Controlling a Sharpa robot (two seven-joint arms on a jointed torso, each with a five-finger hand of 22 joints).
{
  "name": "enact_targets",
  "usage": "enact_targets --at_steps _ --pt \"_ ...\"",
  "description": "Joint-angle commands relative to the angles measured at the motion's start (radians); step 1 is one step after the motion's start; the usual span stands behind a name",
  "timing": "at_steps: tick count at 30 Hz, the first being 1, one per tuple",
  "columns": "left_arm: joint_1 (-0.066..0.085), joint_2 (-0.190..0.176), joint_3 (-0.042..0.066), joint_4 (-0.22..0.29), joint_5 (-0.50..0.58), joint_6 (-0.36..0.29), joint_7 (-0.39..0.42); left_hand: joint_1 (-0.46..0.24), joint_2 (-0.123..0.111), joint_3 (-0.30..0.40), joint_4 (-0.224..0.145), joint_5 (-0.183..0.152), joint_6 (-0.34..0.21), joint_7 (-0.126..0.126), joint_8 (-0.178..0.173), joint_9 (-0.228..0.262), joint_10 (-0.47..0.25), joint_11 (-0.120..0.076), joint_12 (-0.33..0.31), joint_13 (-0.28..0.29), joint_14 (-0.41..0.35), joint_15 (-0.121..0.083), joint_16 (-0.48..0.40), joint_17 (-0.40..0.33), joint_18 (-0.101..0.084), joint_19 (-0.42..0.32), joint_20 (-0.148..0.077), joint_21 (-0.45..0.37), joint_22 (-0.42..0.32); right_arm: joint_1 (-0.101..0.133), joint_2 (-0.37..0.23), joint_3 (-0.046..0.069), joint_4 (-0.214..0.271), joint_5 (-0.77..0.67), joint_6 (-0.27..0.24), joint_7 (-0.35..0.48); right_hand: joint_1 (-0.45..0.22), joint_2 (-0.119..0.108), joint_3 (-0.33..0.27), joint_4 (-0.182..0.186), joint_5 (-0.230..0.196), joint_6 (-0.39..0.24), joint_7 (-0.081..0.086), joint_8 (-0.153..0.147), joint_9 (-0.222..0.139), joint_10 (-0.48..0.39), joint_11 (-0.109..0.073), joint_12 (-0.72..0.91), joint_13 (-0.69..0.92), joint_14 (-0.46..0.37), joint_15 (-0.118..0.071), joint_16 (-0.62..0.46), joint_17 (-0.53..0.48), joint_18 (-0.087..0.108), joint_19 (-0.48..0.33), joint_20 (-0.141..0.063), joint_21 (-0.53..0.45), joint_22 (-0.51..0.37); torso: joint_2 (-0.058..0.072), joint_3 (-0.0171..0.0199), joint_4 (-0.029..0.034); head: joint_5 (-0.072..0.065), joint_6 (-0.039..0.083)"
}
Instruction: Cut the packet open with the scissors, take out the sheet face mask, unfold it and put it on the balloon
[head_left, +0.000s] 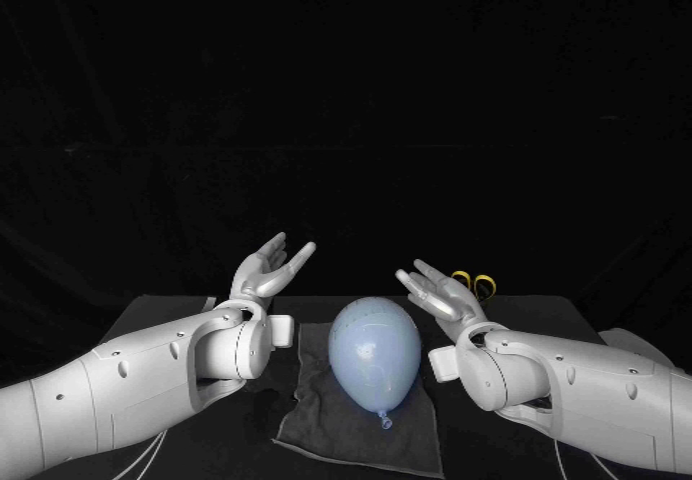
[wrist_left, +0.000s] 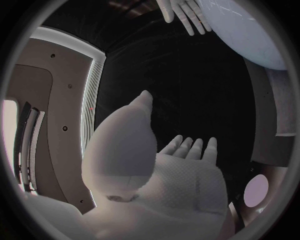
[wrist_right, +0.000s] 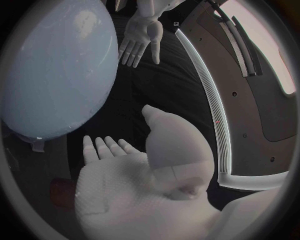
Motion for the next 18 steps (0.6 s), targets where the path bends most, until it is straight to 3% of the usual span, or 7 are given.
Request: enact_targets --at_steps 1,7,8,12,15,18 --pt "0.004 0.005 0.000 -0.005 0.026 0.092 0.028 0.051 -0.005 0.006 0.012 0.007 0.015 0.067 0.007 0.003 0.008 0.011 0.006 0.003 0.005 0.016 0.008 0.003 0.018 0.008 0.016 0.007 0.004 0.012 0.005 -0.011 -0.013 -0.050 0.178 -0.042 0.085 0.001 0.023 -0.033 0.011 0.059 0.165 0.020 0.014 0.077 0.012 0.013 0.008 0.064 0.014 0.018 0.013 0.019 0.037 0.013 0.022 0.011 0.000 -0.0001 0.0001 0.000 0.000" --pt "0.004 0.005 0.000 -0.005 0.026 0.092 0.028 0.053 0.004 0.013 0.012 0.004 0.025 0.076 0.010 0.005 0.025 0.019 0.009 0.005 0.021 0.030 0.012 0.007 0.012 0.025 0.018 0.015 0.008 0.022 0.009 -0.025 -0.022 -0.057 0.215 -0.051 0.105 0.000 0.032 -0.056 0.015 0.101 0.167 0.034 0.025 0.133 0.015 0.018 0.012 0.114 0.018 0.028 0.021 0.015 0.058 0.013 0.036 0.017 0.000 -0.0001 0.0001 0.000 0.000" --pt "0.004 -0.017 0.000 0.002 0.026 0.108 0.022 0.053 0.006 0.014 0.012 0.004 0.027 0.076 0.011 0.006 0.027 0.020 0.009 0.005 0.025 0.033 0.013 0.008 0.011 0.029 0.018 0.017 0.009 0.031 -0.006 -0.025 -0.041 -0.158 0.111 0.000 0.105 0.000 0.032 -0.056 0.016 0.102 0.167 0.034 0.025 0.134 0.015 0.018 0.013 0.115 0.019 0.028 0.021 0.015 0.058 0.013 0.036 0.017 0.015 -0.0007 0.0017 -0.014 0.001" --pt "0.004 -0.024 -0.001 0.005 0.026 0.114 0.021 0.053 0.020 0.027 0.011 0.000 0.049 0.081 0.017 0.010 0.050 0.024 0.012 0.007 0.059 0.052 0.022 0.015 0.007 0.058 0.019 0.030 0.015 0.038 -0.014 -0.024 -0.039 -0.165 0.096 0.008 0.105 -0.002 0.033 -0.059 0.022 0.111 0.168 0.037 0.027 0.146 0.018 0.018 0.013 0.125 0.022 0.030 0.023 0.012 0.063 0.014 0.039 0.018 0.015 0.0010 0.0015 -0.015 -0.001" --pt "0.004 -0.025 -0.001 0.004 0.027 0.119 0.023 0.053 0.044 0.048 0.010 -0.005 0.093 0.090 0.030 0.020 0.103 0.036 0.019 0.012 0.119 0.065 0.041 0.028 0.004 0.102 0.020 0.051 0.024 0.045 -0.024 -0.024 -0.036 -0.170 0.074 0.018 0.116 -0.010 0.038 -0.076 0.027 0.144 0.167 0.048 0.035 0.185 0.018 0.021 0.016 0.157 0.022 0.036 0.028 0.008 0.080 0.014 0.049 0.023 0.017 0.0030 0.0072 -0.018 -0.001" --pt "0.004 -0.024 -0.001 0.001 0.027 0.122 0.027 0.059 0.076 0.079 0.008 -0.013 0.191 0.093 0.062 0.041 0.193 0.041 0.028 0.019 0.213 0.066 0.069 0.047 0.006 0.190 0.018 0.088 0.040 0.052 -0.035 -0.024 -0.039 -0.174 0.041 0.031 0.134 -0.020 0.049 -0.105 0.026 0.220 0.164 0.076 0.054 0.285 0.014 0.032 0.024 0.244 0.017 0.057 0.042 0.011 0.112 0.013 0.067 0.030 0.019 0.0037 0.0100 -0.021 -0.005"
